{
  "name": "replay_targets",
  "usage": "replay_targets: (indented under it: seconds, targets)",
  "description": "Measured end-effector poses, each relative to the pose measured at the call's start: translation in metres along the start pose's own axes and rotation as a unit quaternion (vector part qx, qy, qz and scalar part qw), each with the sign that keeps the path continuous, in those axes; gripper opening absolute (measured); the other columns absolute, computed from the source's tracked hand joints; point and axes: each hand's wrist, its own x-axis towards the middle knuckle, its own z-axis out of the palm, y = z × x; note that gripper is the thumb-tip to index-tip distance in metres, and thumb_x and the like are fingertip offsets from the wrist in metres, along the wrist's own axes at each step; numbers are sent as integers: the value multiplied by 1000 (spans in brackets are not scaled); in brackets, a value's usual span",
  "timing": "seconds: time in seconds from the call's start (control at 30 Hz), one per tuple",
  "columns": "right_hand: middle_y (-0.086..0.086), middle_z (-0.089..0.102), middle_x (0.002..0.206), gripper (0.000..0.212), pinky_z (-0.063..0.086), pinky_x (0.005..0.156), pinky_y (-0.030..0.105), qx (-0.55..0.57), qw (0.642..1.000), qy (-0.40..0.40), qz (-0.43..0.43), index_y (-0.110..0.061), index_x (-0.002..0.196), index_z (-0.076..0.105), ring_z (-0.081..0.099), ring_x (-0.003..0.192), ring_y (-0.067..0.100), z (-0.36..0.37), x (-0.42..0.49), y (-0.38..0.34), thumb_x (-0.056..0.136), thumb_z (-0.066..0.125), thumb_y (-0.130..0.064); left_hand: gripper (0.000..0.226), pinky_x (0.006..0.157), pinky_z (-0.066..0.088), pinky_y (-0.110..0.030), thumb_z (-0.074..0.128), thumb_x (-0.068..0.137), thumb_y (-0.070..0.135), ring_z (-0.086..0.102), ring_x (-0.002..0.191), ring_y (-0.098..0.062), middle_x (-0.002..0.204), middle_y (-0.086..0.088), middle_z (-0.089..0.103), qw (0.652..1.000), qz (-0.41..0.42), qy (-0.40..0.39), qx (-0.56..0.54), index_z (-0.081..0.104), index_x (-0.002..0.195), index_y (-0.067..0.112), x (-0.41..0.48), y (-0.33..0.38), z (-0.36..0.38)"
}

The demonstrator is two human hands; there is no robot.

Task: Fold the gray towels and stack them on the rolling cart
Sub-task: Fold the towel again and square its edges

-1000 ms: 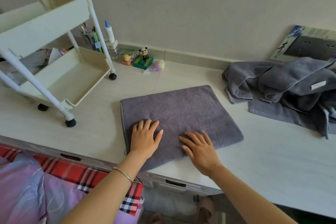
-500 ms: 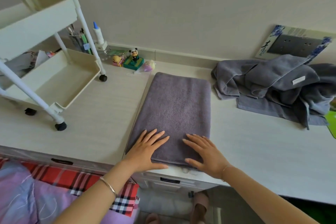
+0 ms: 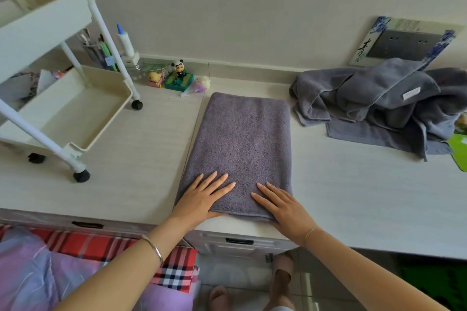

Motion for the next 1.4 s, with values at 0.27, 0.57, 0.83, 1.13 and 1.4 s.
replay_targets:
  seconds: [0.27,0.57,0.83,1.13,1.4]
  targets:
    - [0,56,132,56,46,89,34,56,988,-67,127,-26,138,42,55,113,30,-54,18,5,85,49,-10,76,102,44,-37,52,78,-15,43,134,-22,146,-3,44,983,-100,40,-151,38,144,21,8,1,-25]
    - [6,70,90,38,47,79,30,461,865,-58,187,-6,94,69,60,82,12,-152,20,63,64,63,-29,23,68,45,-19,76,79,28,63,75,-6,90,1,71,906,-105,-178,-370,70,99,17,28,-37,-147]
    - [8,67,117,33,47,85,27,685,669,46,286,-9,114,63,63,106,17,-139,66,84,91,56,-30,48,91,41,-20,73,79,34,53,110,-6,116,10,61,833,-241,-18,-499,59,125,26,59,-82,-150]
    - [3,65,106,33,46,79,27,605,686,96,393,-12,113,63,58,97,18,-67,52,78,91,58,-36,63,92,48,-34,68,68,67,64,97,-18,103,-1,72,654,-398,30,-643,69,103,15,28,-63,-52]
    - [-1,60,82,8,42,60,13,514,773,157,337,-19,87,56,52,74,11,-66,39,55,94,54,-22,20,85,48,-17,59,91,28,61,99,2,104,15,66,736,-295,157,-589,61,110,23,24,-34,-57]
